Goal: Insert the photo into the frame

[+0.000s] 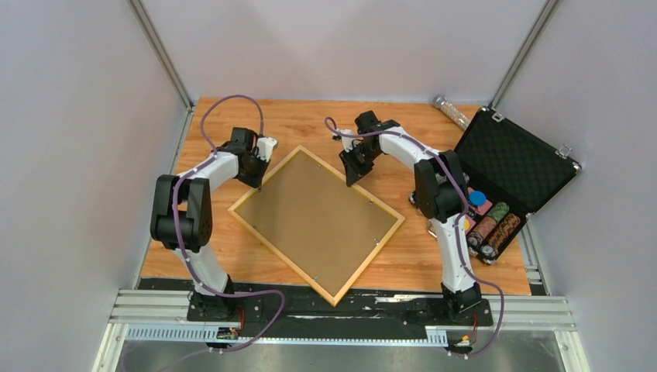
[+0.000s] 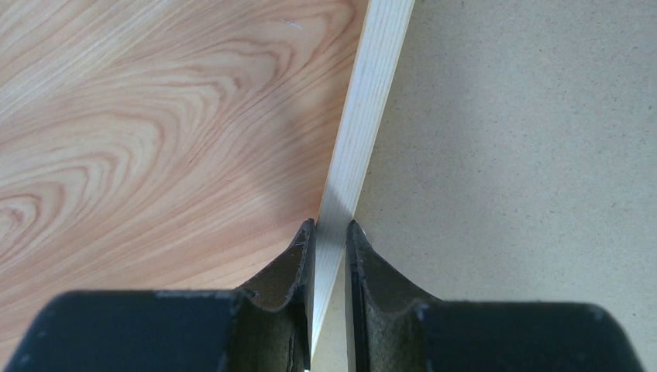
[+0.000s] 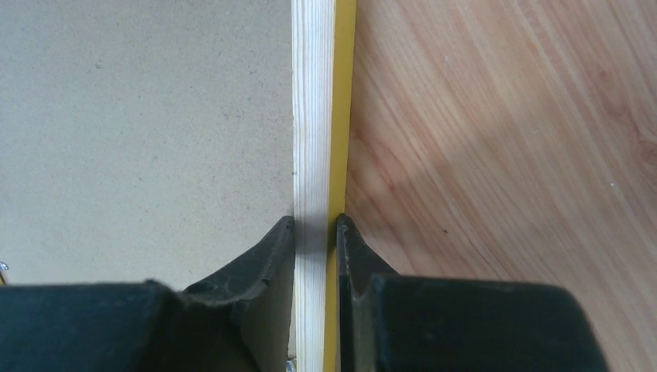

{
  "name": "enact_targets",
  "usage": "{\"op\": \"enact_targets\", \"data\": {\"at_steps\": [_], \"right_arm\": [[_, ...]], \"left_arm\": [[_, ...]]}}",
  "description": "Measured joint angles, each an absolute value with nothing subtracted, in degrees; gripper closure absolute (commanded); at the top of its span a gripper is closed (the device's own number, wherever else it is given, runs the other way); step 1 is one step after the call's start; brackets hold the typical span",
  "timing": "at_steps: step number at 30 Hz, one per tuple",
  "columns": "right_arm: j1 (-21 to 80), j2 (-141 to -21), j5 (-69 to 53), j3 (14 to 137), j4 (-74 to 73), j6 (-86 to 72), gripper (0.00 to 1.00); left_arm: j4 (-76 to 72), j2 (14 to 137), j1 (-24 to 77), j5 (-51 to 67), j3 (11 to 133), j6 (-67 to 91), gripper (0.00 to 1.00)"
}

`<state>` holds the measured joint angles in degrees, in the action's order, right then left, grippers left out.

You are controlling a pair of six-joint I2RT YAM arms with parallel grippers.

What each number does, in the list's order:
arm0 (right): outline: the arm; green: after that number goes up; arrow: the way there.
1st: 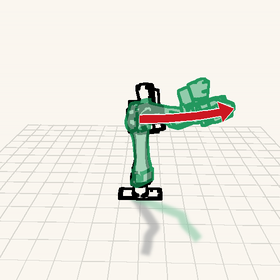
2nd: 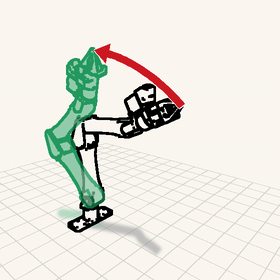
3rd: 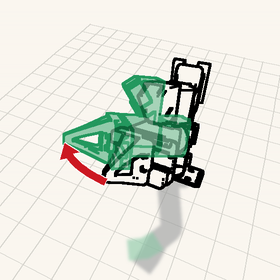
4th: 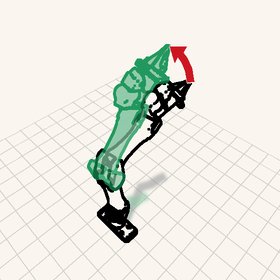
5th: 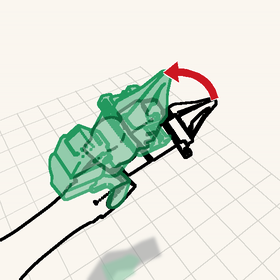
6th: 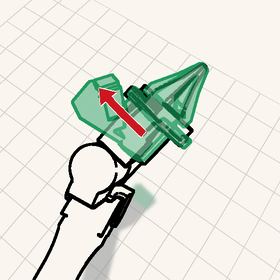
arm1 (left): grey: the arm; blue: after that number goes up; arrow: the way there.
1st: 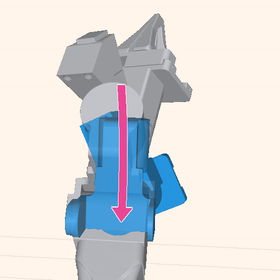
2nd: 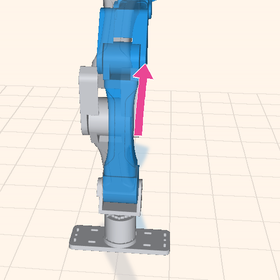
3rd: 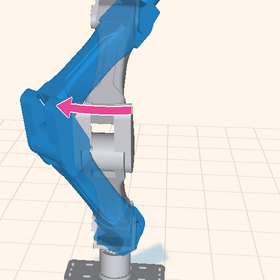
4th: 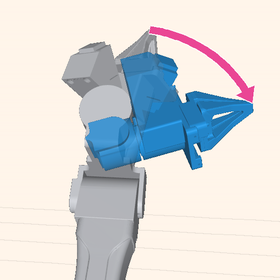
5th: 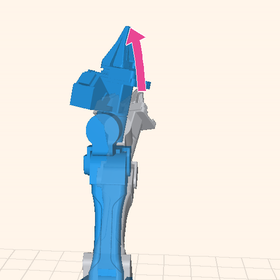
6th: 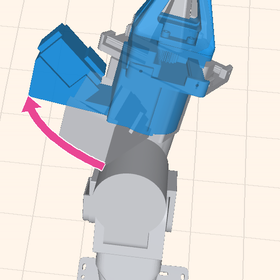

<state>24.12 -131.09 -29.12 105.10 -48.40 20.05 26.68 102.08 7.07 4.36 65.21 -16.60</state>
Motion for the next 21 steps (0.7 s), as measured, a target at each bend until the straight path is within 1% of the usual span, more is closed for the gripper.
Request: {"op": "enact_targets", "data": {"at_steps": [6,15,18,21], "right_arm": [[25.7,-135.9,-26.6,114.6,-54.7,21.9,1.00],[29.1,-143.3,-21.0,129.7,-57.8,27.8,1.00],[30.0,-144.6,-19.0,132.1,-57.1,29.7,1.00],[31.0,-144.8,-17.1,132.5,-55.2,31.6,0.96]], "left_arm": [[27.0,101.8,4.3,8.0,64.9,-16.7,1.00],[27.2,98.8,1.7,7.9,61.5,-17.9,1.00],[27.9,97.8,1.2,7.7,60.5,-18.9,1.00],[29.5,96.7,1.0,7.8,59.7,-20.4,1.00]]}}
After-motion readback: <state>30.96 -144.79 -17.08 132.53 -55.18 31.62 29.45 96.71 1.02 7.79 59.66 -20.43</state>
